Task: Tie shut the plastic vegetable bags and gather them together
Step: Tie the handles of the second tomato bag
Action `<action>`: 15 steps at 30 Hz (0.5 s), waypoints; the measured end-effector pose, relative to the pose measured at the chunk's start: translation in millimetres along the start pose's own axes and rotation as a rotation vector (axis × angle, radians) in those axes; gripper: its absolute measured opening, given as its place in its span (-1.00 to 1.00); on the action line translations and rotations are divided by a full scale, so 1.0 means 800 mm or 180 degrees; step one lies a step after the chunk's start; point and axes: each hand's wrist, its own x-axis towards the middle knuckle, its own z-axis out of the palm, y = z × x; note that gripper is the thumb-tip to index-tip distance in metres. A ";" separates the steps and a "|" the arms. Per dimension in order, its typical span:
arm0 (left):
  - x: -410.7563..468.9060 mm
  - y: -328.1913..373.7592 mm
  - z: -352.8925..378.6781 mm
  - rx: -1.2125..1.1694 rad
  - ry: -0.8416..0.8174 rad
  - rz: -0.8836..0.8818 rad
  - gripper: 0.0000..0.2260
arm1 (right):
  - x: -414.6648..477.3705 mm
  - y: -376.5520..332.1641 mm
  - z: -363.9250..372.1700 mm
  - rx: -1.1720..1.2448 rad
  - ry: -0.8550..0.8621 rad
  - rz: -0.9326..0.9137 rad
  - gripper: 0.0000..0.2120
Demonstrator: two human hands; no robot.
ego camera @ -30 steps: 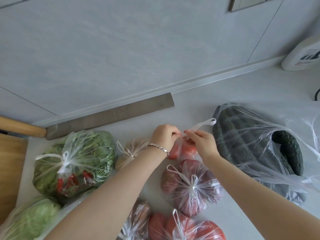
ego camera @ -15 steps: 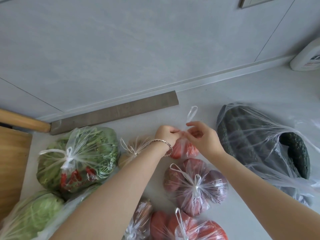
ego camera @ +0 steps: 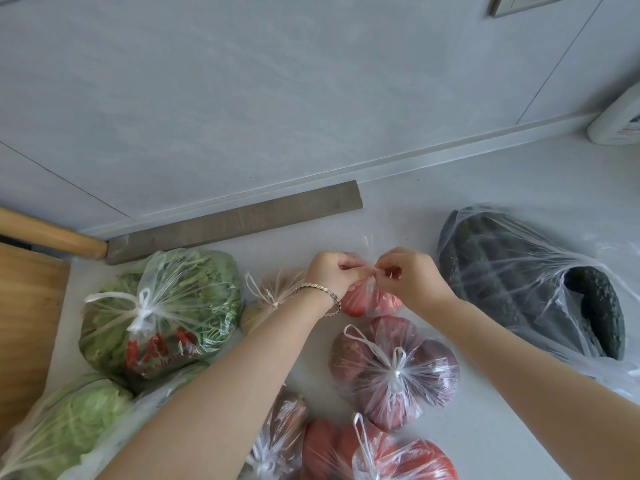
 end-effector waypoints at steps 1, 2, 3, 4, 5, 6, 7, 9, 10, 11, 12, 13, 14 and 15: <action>-0.001 -0.002 0.002 -0.0082 0.0043 0.0019 -0.80 | -0.001 -0.001 0.000 0.0114 0.0041 0.0165 -0.88; -0.002 -0.003 0.003 -0.0093 0.0070 0.0064 -0.82 | -0.003 -0.004 0.001 0.0308 0.0082 0.0358 -0.89; -0.004 -0.003 0.005 -0.0045 0.0105 0.0128 -0.82 | -0.004 -0.007 0.001 0.0585 0.0109 0.0580 -0.91; -0.007 -0.004 0.006 0.0038 0.0159 0.0211 -0.83 | -0.005 -0.009 0.000 0.0909 0.0079 0.0805 -0.94; -0.009 -0.004 0.007 0.0133 0.0225 0.0298 -0.83 | -0.004 -0.011 -0.002 0.1224 -0.0030 0.1041 -0.96; -0.011 -0.005 0.007 0.0250 0.0281 0.0386 -0.84 | -0.003 -0.012 -0.005 0.1499 -0.0238 0.1273 -0.95; -0.012 -0.007 0.007 0.0379 0.0323 0.0469 -0.85 | -0.002 -0.011 -0.010 0.1726 -0.0506 0.1472 -0.94; -0.013 -0.009 0.008 0.0568 0.0371 0.0588 -0.86 | -0.001 -0.008 -0.017 0.1995 -0.0939 0.1589 -0.90; -0.011 -0.010 0.008 0.0597 0.0378 0.0577 -0.86 | -0.002 -0.005 -0.018 0.1993 -0.1027 0.1499 -0.86; -0.011 -0.009 0.010 0.0572 0.0360 0.0510 -0.86 | -0.003 -0.003 -0.016 0.1897 -0.1019 0.1354 -0.81; -0.011 -0.006 0.011 0.0504 0.0313 0.0406 -0.85 | -0.005 -0.002 -0.014 0.1678 -0.0906 0.1163 -0.75; -0.011 -0.004 0.012 0.0423 0.0248 0.0311 -0.84 | -0.007 -0.002 -0.011 0.1353 -0.0702 0.0935 -0.70; -0.010 -0.003 0.013 0.0358 0.0189 0.0239 -0.84 | -0.009 -0.002 -0.007 0.0968 -0.0470 0.0652 -0.67; -0.009 -0.002 0.013 0.0329 0.0155 0.0189 -0.83 | -0.010 -0.001 -0.003 0.0543 -0.0250 0.0300 -0.67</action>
